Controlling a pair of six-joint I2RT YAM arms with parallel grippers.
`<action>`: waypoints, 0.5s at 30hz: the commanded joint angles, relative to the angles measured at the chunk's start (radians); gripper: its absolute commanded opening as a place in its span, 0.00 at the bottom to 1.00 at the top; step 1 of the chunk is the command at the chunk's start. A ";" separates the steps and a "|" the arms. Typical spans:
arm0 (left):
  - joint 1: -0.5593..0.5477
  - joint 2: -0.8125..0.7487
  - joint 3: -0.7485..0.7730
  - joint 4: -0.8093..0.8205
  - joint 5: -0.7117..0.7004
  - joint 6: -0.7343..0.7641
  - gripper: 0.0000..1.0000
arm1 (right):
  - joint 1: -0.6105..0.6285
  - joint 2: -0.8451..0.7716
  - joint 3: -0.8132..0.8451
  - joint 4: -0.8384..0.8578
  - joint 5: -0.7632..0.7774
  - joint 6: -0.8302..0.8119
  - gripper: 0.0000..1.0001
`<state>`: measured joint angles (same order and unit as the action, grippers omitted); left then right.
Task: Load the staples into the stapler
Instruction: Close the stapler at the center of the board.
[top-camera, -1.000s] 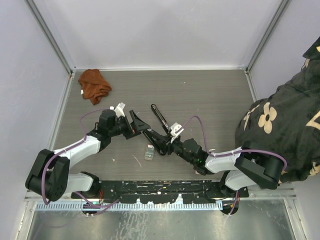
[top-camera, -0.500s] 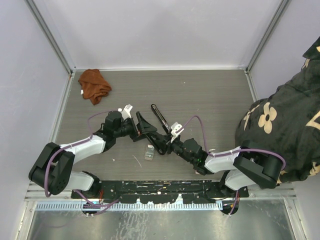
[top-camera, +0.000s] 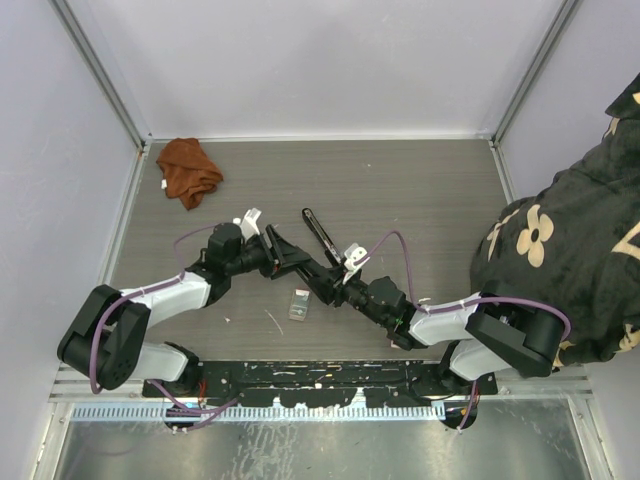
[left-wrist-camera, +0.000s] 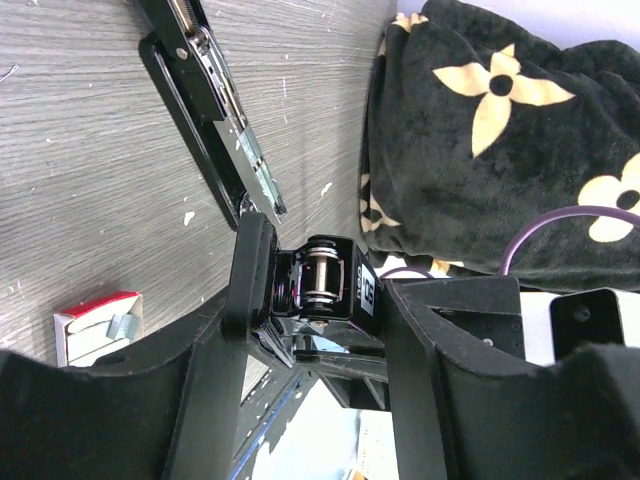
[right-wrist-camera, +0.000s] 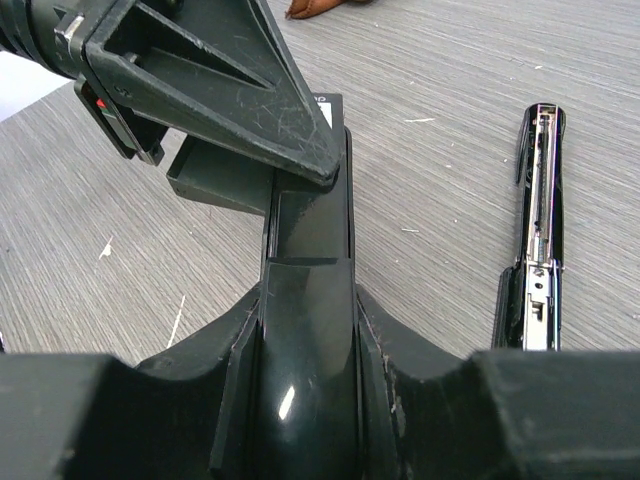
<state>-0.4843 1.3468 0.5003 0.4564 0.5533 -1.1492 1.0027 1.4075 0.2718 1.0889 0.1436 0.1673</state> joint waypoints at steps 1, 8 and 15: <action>-0.017 -0.012 0.015 0.099 0.045 -0.023 0.47 | 0.016 -0.015 0.029 0.117 -0.079 -0.004 0.01; -0.017 -0.029 0.009 0.105 0.042 -0.031 0.22 | 0.019 -0.001 0.048 0.081 -0.076 0.011 0.03; -0.011 -0.101 -0.013 0.111 -0.002 -0.032 0.02 | 0.019 -0.109 0.038 -0.031 -0.031 0.062 0.58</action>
<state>-0.4866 1.3319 0.4850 0.4633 0.5453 -1.1652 1.0096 1.3914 0.2745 1.0451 0.1341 0.1993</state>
